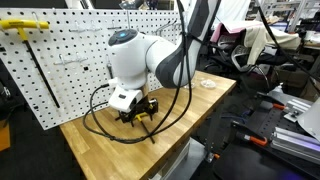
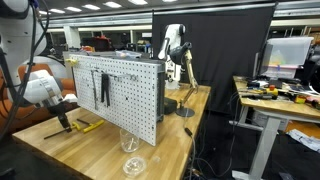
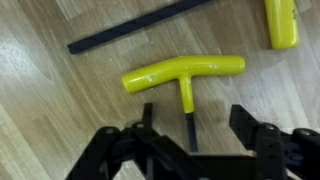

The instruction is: Hang the objects on the slat wall

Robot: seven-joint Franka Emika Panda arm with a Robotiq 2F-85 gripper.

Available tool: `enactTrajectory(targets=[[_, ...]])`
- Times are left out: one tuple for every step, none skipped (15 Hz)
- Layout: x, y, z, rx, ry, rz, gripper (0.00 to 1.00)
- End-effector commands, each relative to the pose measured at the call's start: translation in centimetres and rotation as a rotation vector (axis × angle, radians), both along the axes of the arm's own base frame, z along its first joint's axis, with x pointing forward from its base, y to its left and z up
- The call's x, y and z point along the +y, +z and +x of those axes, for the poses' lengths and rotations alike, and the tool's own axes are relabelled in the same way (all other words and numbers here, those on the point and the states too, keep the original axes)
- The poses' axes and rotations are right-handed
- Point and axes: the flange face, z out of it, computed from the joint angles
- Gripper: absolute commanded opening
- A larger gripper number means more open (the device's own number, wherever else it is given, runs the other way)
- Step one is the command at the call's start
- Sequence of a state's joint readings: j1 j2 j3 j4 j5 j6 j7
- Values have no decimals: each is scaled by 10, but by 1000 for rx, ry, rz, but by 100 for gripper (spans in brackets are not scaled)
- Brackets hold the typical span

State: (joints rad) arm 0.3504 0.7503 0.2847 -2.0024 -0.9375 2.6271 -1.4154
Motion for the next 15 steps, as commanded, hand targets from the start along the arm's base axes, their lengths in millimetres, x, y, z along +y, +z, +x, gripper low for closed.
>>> enactTrajectory(targets=[[-4,3,-5,-12,9,19,49],[-3,3,-5,-12,11,26,42],[-2,3,-4,-14,14,33,35],[-2,3,-4,-14,16,39,27],[-1,3,-4,-14,18,45,21],[-1,3,-3,-15,19,49,13],[-1,3,-3,-15,19,52,7],[-1,3,-3,-15,19,54,1],[-2,3,-3,-14,19,53,0],[-3,3,-3,-18,17,47,0],[-3,3,-3,-25,15,38,1],[-3,5,-3,-36,14,23,2],[-3,7,-3,-50,17,6,2],[-2,10,-3,-75,19,-17,2],[-1,14,-3,-105,26,-45,2]])
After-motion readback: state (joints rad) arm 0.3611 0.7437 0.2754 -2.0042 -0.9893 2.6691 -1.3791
